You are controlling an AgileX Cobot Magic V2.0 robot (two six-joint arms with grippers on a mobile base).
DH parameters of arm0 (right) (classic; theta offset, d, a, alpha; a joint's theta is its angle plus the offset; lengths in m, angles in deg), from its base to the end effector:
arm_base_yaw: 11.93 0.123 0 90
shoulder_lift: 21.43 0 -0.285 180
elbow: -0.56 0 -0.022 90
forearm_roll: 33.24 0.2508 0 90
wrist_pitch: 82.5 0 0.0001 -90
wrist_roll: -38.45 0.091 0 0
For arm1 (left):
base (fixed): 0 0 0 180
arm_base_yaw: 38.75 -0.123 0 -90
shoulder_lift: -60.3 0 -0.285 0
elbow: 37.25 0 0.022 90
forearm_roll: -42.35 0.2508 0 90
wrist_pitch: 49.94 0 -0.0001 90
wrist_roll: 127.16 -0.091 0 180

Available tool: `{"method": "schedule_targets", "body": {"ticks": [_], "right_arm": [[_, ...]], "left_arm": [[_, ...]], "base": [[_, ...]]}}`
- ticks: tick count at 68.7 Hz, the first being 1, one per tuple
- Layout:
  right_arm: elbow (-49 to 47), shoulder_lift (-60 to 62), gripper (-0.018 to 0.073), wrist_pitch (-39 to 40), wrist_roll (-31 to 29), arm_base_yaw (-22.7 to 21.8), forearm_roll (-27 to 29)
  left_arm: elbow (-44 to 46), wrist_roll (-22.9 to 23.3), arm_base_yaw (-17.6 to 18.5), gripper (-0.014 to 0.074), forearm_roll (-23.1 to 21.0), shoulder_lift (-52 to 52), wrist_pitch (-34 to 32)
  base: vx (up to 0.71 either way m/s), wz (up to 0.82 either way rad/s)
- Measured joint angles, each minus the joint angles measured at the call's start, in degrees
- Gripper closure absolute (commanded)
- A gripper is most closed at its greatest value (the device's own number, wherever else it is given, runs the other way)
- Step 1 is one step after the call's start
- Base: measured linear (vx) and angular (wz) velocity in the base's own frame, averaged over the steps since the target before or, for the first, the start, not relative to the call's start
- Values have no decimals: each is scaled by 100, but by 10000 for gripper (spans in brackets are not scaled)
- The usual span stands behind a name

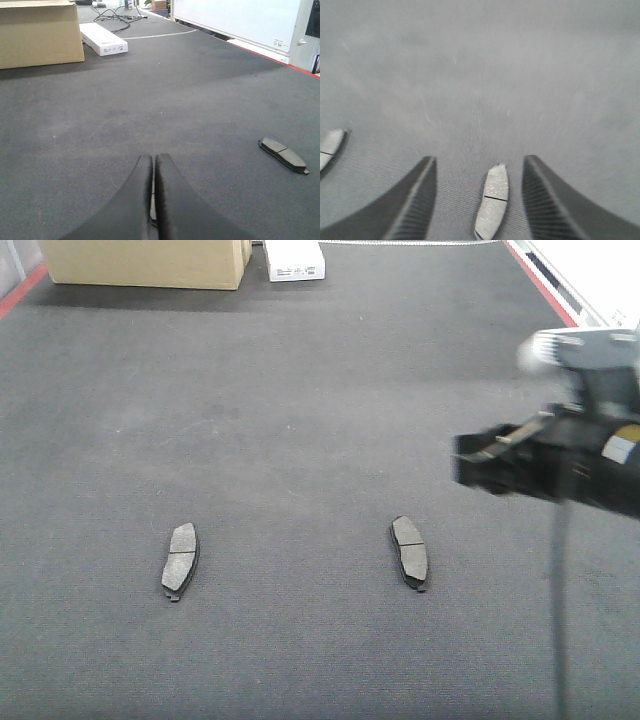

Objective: Move and align brake pads A on conveyor
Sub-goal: 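Withdraw the open right gripper from the belt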

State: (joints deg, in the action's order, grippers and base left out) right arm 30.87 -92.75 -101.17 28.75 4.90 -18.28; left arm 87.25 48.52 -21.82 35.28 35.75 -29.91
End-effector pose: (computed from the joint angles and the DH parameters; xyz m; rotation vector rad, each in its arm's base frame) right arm 0.2252 0.0760 0.3189 -0.2759 2.0844 0.3115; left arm 0.0692 -0.0251 0.2906 0.2535 1.7341 -0.2826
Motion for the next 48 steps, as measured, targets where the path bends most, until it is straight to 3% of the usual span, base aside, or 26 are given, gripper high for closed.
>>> {"method": "schedule_targets", "body": {"ticks": [31, 48], "right_arm": [[2061, 3042, 571, 108, -89, 0, -134], [2306, 3418, 567, 286, -165, 0, -134]], "left_arm": [[0, 0, 0, 603, 0, 0, 0], [0, 0, 0, 603, 0, 0, 0]], "base": [[0, 0], [0, 0]]}}
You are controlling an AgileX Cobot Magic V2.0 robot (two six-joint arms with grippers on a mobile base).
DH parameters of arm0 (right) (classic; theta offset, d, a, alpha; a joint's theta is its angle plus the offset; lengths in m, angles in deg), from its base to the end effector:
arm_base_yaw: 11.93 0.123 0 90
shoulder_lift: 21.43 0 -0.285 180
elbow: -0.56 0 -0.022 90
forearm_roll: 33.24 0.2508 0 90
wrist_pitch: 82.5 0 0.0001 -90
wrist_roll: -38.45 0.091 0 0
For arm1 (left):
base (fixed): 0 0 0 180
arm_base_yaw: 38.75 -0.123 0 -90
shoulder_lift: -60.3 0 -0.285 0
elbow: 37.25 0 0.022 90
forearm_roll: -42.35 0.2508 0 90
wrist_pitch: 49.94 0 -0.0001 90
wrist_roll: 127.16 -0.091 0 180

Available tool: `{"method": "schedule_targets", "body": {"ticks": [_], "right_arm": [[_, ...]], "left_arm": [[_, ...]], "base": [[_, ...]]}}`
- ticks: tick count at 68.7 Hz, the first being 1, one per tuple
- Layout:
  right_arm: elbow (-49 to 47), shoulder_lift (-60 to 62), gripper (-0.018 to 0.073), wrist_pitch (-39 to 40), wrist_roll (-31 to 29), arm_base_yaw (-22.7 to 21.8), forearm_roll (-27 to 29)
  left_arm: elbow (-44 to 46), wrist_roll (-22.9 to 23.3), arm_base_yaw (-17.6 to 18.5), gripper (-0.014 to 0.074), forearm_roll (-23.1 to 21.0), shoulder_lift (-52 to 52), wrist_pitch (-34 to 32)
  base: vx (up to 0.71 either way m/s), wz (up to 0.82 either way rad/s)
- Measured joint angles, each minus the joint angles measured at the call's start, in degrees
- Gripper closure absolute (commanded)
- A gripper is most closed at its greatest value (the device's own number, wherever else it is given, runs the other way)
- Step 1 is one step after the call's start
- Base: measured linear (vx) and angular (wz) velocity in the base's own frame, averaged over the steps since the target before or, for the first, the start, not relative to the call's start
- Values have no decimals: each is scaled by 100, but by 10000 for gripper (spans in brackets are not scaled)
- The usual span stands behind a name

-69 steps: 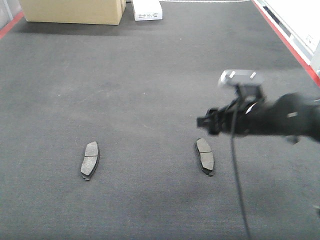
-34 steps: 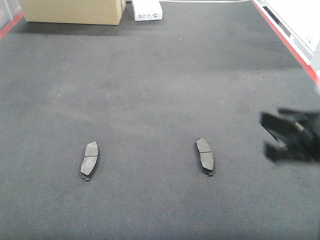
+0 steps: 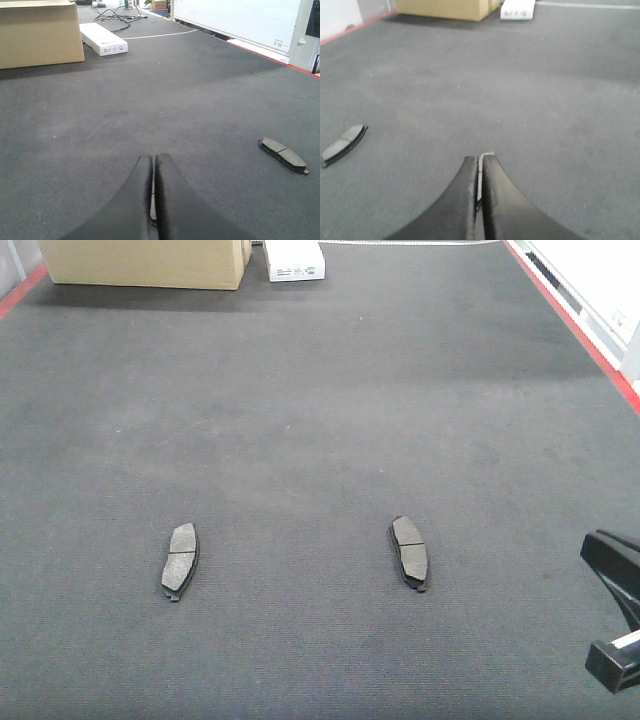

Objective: Move and align brake pads A on conveyor
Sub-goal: 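Withdraw the open right gripper from the belt, then back the base away from the belt and turn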

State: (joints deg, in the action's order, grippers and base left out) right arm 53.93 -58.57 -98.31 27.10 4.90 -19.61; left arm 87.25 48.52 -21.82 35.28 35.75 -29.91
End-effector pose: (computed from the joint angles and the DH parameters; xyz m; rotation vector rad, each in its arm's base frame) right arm 0.1046 0.0378 0.2899 -0.2878 1.8348 0.2856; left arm 0.0692 -0.0251 0.2906 0.2535 1.7341 -0.2826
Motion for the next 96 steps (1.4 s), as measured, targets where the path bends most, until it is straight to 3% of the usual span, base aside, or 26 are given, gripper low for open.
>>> {"method": "schedule_targets", "body": {"ticks": [69, 96], "right_arm": [[6, 0, 567, 49, 0, 0, -12], [6, 0, 567, 49, 0, 0, -12]], "left_arm": [[0, 0, 0, 603, 0, 0, 0], [0, 0, 0, 603, 0, 0, -7]], "base": [[0, -1], [-23, 0]]}}
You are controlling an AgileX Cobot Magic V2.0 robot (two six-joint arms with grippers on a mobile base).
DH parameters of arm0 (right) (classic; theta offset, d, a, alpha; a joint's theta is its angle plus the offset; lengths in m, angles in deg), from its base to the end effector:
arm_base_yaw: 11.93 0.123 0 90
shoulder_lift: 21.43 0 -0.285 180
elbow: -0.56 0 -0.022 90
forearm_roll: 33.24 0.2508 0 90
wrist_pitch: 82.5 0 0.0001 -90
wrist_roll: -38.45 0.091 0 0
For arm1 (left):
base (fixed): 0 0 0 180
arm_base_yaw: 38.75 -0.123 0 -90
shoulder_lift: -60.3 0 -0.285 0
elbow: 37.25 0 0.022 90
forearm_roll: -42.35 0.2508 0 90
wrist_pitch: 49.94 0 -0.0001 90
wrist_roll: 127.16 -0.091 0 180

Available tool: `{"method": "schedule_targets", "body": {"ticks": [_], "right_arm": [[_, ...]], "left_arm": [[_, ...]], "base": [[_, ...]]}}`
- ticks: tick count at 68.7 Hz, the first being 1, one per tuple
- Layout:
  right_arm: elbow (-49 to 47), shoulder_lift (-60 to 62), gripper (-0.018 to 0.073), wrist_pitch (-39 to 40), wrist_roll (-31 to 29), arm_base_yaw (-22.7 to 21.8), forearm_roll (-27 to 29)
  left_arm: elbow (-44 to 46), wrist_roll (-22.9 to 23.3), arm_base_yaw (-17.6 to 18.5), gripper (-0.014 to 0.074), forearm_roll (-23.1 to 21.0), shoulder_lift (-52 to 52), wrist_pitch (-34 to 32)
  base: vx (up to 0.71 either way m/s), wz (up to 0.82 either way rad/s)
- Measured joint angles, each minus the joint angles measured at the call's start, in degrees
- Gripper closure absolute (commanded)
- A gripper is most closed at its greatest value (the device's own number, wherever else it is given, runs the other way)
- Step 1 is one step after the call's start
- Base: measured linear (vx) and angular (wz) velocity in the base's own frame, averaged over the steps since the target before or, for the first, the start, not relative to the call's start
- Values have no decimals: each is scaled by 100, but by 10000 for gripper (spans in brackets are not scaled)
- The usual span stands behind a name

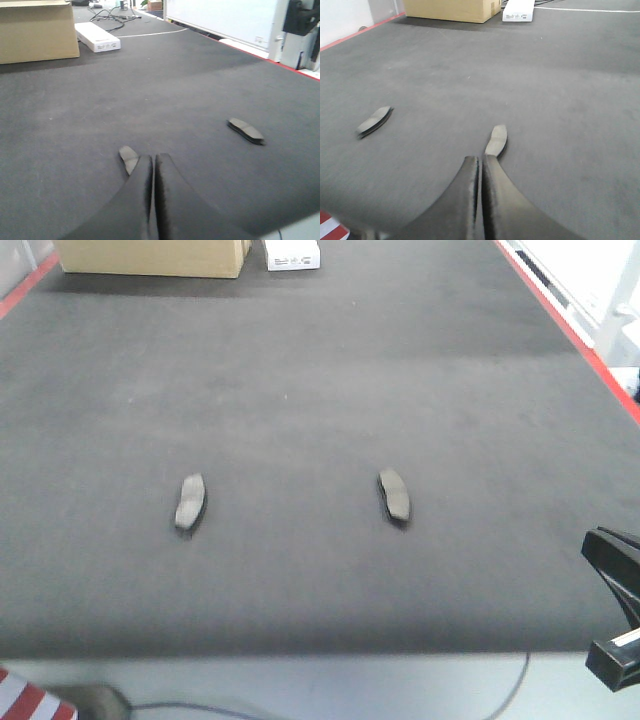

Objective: Move and align brake pads A on conveyor
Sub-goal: 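Back the base away from the belt and turn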

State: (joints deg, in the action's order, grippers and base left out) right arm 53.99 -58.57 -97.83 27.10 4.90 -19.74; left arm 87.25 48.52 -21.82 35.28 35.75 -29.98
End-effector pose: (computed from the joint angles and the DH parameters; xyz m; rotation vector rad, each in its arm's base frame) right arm 0.1049 0.0376 0.2902 -0.2868 1.8277 0.2827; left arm 0.0692 -0.0251 0.2907 0.2532 1.7329 -0.2826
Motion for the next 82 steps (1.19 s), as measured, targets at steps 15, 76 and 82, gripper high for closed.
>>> {"method": "schedule_targets", "body": {"ticks": [15, 76, 82], "right_arm": [[0, 0, 567, 0, 0, 0, 0], [0, 0, 567, 0, 0, 0, 0], [0, 0, 567, 0, 0, 0, 0]], "left_arm": [[0, 0, 0, 603, 0, 0, 6], [0, 0, 0, 601, 0, 19, 5], [0, 0, 0, 601, 0, 19, 5]], "base": [[-37, -5], [-26, -27], [-15, -83]]}}
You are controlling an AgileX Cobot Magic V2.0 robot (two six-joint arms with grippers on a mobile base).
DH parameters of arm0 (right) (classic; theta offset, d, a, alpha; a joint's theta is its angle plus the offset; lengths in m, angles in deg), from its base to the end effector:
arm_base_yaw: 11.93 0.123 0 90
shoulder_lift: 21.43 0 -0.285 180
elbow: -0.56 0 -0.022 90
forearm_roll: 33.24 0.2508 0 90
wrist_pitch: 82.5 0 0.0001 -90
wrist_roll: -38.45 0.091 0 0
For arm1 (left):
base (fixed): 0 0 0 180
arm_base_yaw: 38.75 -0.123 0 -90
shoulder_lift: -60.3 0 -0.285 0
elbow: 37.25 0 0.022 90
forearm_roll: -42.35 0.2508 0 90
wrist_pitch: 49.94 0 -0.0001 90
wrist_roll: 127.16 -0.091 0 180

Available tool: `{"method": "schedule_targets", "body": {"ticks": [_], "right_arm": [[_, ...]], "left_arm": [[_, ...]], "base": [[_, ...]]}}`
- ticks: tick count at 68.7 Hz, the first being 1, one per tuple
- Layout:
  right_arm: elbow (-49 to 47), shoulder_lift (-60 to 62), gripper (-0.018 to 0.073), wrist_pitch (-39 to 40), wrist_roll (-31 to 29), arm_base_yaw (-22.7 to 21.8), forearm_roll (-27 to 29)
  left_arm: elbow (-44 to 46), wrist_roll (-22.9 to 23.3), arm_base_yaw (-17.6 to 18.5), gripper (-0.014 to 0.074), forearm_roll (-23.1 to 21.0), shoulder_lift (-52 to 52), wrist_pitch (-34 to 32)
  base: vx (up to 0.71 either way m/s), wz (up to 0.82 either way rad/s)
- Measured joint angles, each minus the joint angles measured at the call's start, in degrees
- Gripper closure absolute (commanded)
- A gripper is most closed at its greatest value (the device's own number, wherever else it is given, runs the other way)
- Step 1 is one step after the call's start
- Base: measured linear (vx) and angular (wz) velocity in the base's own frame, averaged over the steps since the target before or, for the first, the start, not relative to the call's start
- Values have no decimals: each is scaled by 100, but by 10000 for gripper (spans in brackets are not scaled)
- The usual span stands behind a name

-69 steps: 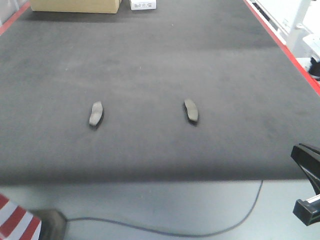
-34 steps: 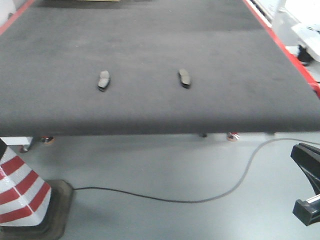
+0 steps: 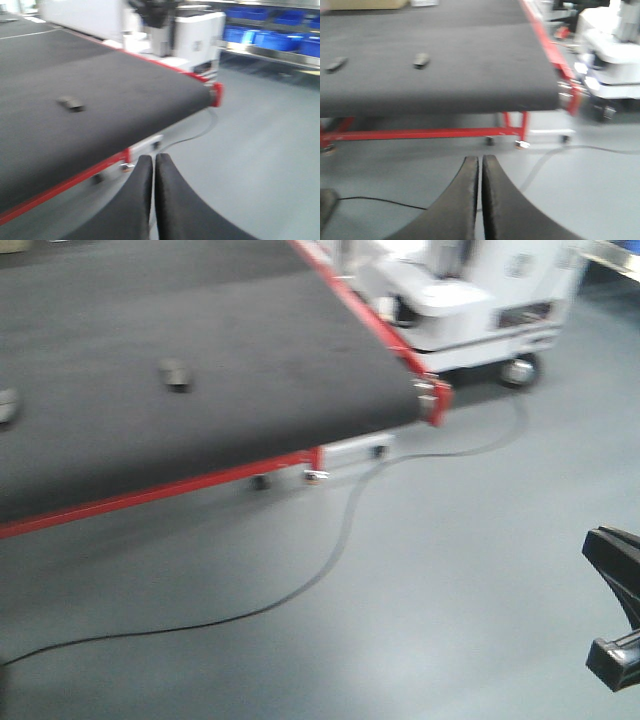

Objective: Move and align brake pads A on conveyor
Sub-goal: 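Back the base away from the belt and turn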

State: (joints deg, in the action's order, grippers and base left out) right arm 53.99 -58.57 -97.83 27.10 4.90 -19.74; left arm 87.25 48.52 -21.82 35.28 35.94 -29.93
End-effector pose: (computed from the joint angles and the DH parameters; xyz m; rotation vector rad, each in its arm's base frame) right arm 0.1049 0.0376 0.2902 -0.2868 1.8277 0.2827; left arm 0.0687 -0.0249 0.2909 0.2530 1.7304 -0.2829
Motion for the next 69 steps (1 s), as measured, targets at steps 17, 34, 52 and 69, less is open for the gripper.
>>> {"method": "schedule_targets", "body": {"ticks": [17, 34, 52, 69], "right_arm": [[0, 0, 567, 0, 0, 0, 0], [0, 0, 567, 0, 0, 0, 0], [0, 0, 567, 0, 0, 0, 0], [0, 0, 567, 0, 0, 0, 0]], "left_arm": [[0, 0, 0, 601, 0, 0, 0], [0, 0, 0, 601, 0, 0, 0], [0, 0, 0, 601, 0, 0, 0], [0, 0, 0, 601, 0, 0, 0]], "base": [[-10, -82], [-2, -76], [5, -70], [11, -74]]}}
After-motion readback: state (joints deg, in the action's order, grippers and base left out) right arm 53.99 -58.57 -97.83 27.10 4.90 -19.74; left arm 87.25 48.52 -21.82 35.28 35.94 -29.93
